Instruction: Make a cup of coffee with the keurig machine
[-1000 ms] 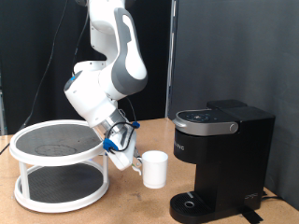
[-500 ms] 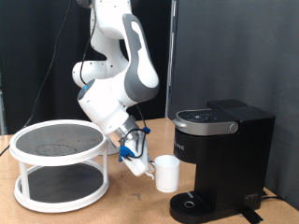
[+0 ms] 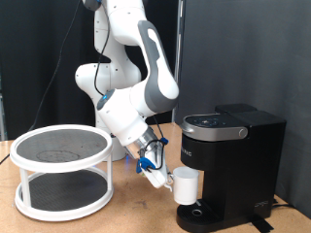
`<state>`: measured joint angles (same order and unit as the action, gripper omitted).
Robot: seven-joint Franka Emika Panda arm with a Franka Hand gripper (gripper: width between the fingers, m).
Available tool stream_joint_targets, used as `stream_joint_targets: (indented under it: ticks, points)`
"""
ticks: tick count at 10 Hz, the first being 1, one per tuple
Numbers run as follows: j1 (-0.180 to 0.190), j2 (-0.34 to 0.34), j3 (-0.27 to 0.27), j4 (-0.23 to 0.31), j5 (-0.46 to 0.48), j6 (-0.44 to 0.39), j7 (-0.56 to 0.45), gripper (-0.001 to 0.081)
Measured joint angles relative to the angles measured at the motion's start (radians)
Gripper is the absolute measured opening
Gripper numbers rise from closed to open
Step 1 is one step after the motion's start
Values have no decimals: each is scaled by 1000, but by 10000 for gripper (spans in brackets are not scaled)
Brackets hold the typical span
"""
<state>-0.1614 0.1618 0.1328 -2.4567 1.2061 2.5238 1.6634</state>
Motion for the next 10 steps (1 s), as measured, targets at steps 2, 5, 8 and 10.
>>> stream_joint_targets:
  ticks: [2, 5, 8, 10]
  points:
    - [3, 20, 22, 3, 39, 25, -21, 4]
    - [4, 43, 46, 10, 92, 51, -56, 4]
    - [4, 56, 52, 19, 111, 58, -69, 4]
    - [4, 60, 56, 23, 117, 58, -69, 4]
